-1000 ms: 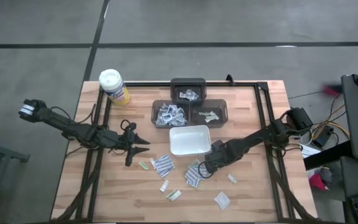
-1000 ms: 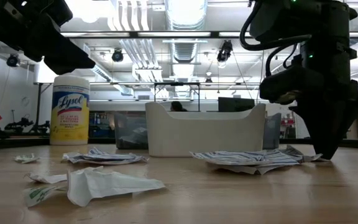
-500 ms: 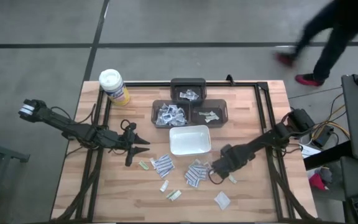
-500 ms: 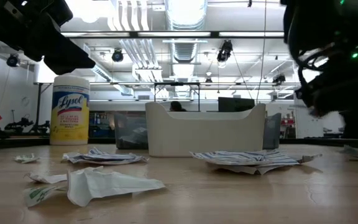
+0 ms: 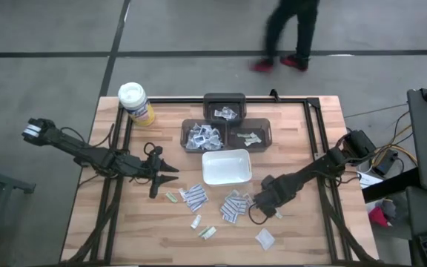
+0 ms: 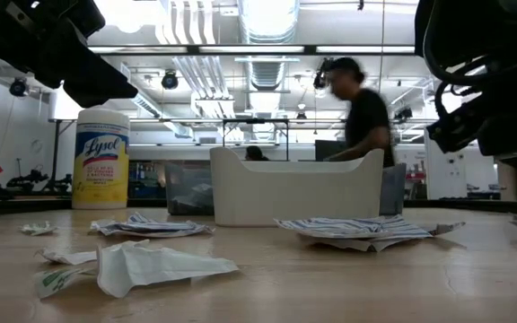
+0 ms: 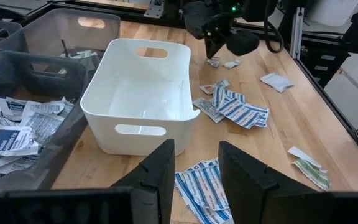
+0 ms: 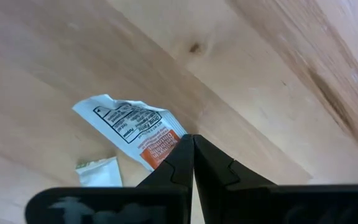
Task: Pick & Place First Aid Supplies
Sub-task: Put the ointment pack into the top black bin
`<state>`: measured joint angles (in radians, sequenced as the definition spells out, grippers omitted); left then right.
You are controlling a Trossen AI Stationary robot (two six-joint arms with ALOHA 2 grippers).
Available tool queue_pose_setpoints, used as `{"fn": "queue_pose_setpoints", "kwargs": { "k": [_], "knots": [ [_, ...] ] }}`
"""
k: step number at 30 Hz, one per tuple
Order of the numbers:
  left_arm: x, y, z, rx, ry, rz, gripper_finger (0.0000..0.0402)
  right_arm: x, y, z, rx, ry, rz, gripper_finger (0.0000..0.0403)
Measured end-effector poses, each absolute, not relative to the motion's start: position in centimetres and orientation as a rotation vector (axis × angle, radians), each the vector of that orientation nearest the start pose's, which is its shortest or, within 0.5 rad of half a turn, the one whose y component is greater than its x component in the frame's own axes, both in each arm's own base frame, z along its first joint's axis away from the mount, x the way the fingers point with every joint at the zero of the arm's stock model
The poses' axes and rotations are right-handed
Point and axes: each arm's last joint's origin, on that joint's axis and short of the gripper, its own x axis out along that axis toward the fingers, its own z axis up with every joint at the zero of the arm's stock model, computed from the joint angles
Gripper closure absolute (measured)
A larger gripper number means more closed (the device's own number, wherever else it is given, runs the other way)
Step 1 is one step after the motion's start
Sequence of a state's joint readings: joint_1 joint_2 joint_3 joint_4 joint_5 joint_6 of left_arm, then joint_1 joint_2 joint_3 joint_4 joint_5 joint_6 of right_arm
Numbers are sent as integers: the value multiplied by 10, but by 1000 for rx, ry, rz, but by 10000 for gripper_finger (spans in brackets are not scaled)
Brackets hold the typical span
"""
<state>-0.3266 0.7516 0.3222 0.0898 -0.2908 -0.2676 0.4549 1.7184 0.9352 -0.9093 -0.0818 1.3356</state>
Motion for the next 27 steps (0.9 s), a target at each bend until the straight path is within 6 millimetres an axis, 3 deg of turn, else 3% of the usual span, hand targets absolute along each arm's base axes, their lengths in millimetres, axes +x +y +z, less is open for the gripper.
{"fn": "queue_pose_setpoints", "kwargs": {
  "k": [18,27],
  "knots": [
    [159,-45,204,-164,326,8,284,234,117,137,646,1608,-722,393],
    [159,-45,204,-164,326,8,284,234,116,137,656,1608,-731,332]
  ]
}}
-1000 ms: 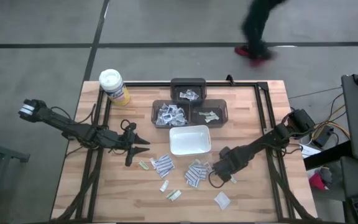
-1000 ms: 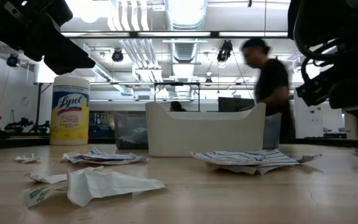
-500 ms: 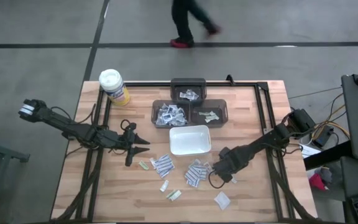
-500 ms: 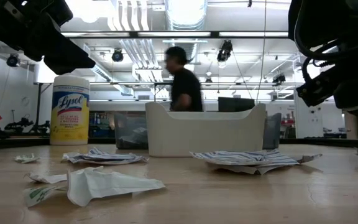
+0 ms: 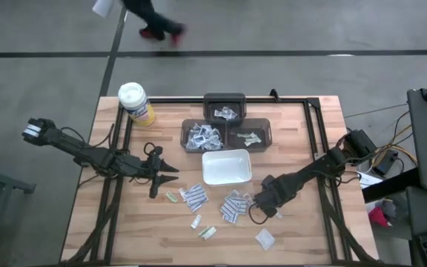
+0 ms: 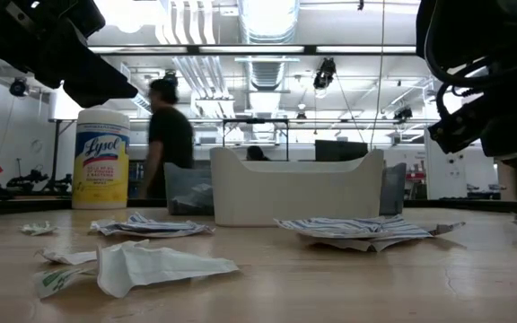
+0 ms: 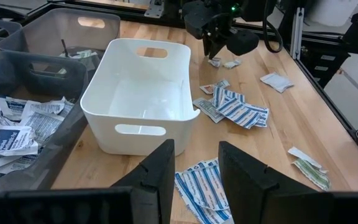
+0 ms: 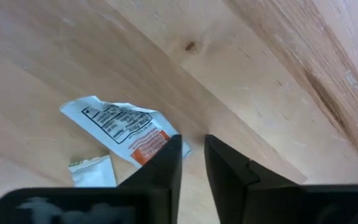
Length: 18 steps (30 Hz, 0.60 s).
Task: Pick & Place First Aid Supplies
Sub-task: Put the ointment pack into the top black bin
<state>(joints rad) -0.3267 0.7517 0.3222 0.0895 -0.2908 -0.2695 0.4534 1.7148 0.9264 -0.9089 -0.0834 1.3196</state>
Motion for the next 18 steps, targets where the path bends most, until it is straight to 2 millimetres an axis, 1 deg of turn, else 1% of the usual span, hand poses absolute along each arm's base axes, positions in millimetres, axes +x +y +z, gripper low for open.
{"fn": "queue_pose_setpoints", "kwargs": {
  "k": [3,7,13,18],
  "knots": [
    [159,-45,204,-163,326,8,284,234,116,138,656,1606,-726,311],
    [159,-45,204,-163,326,8,284,237,118,142,668,1594,-712,295],
    [159,-45,204,-164,326,8,284,238,119,143,695,1585,-732,285],
    [159,-45,204,-163,326,8,284,238,119,144,711,1579,-749,285]
  ]
}}
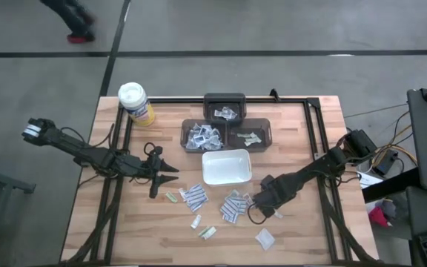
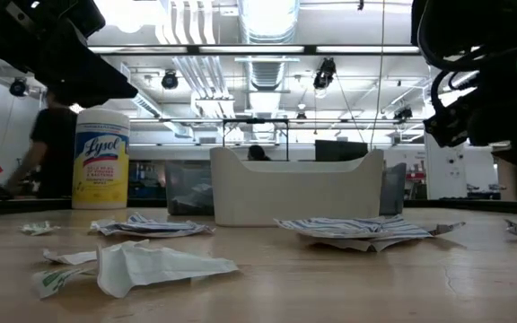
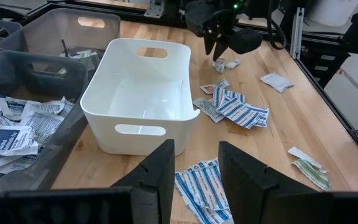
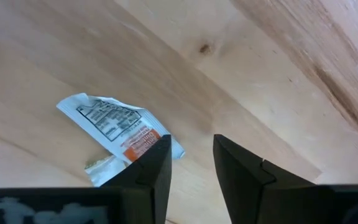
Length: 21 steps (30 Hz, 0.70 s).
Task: Pick & Place First Aid Supplies
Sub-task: Put the ointment pack into the top black bin
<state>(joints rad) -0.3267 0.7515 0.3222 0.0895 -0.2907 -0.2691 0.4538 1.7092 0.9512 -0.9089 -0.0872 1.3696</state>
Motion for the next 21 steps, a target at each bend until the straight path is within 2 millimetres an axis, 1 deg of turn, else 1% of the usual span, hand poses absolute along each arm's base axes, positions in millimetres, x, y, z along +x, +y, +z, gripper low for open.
{"fn": "queue_pose_setpoints", "kwargs": {
  "k": [5,8,10,17,21],
  "knots": [
    [159,-45,204,-163,326,9,284,243,121,151,767,1550,-767,289],
    [159,-45,204,-164,326,9,284,244,123,153,815,1573,-762,285],
    [159,-45,205,-164,326,8,284,243,124,153,841,1591,-770,282],
    [159,-45,204,-162,326,8,284,240,128,151,903,1566,-848,271],
    [159,-45,204,-157,326,7,284,239,128,147,948,1543,-884,272]
  ]
}}
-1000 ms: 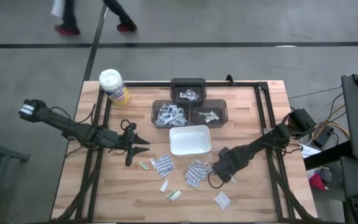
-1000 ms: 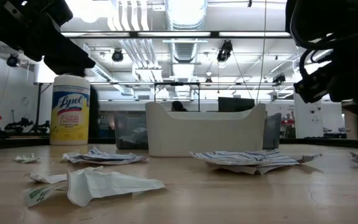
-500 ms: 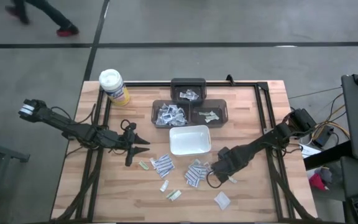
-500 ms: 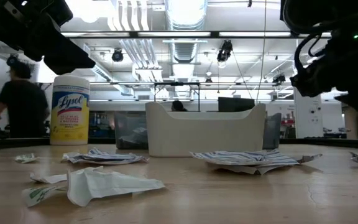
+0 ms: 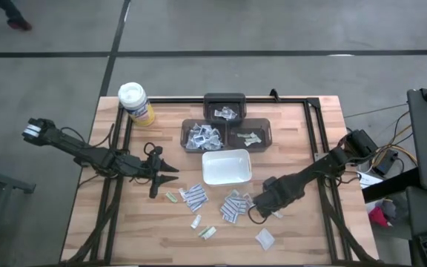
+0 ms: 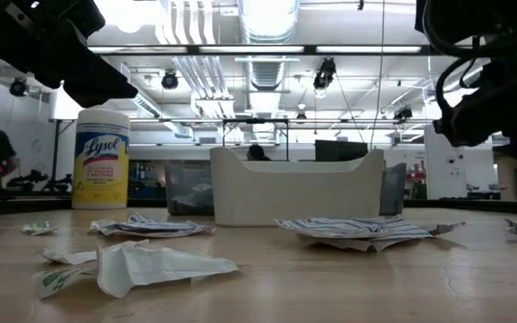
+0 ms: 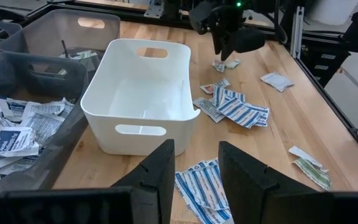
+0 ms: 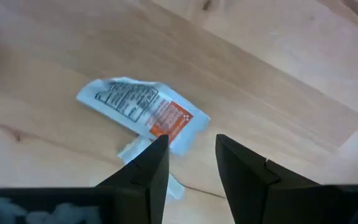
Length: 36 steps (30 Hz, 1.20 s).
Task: Pick & Place First Aid Supplies
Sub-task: Put the ointment pack into the top black bin
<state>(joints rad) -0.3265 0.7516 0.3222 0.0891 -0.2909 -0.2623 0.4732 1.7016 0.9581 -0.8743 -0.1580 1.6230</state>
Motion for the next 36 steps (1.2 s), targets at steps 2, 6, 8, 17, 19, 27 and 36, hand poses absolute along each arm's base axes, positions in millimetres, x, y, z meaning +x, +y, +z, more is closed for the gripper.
{"fn": "queue_pose_setpoints", "kwargs": {
  "k": [2,6,8,17,19,27,36],
  "knots": [
    [159,-45,204,-156,326,7,284,238,127,143,976,1527,-901,274],
    [159,-45,204,-156,326,7,284,236,126,137,1015,1481,-932,278],
    [159,-45,204,-156,326,7,284,235,125,135,1035,1458,-949,277],
    [159,-45,204,-156,327,8,284,232,123,128,1071,1434,-985,302],
    [159,-45,204,-155,327,7,284,232,123,128,1074,1425,-995,312],
    [159,-45,204,-154,325,13,284,230,122,128,1058,1426,-1021,357],
    [159,-44,204,-151,323,29,284,224,118,133,991,1425,-1027,392]
  ]
}}
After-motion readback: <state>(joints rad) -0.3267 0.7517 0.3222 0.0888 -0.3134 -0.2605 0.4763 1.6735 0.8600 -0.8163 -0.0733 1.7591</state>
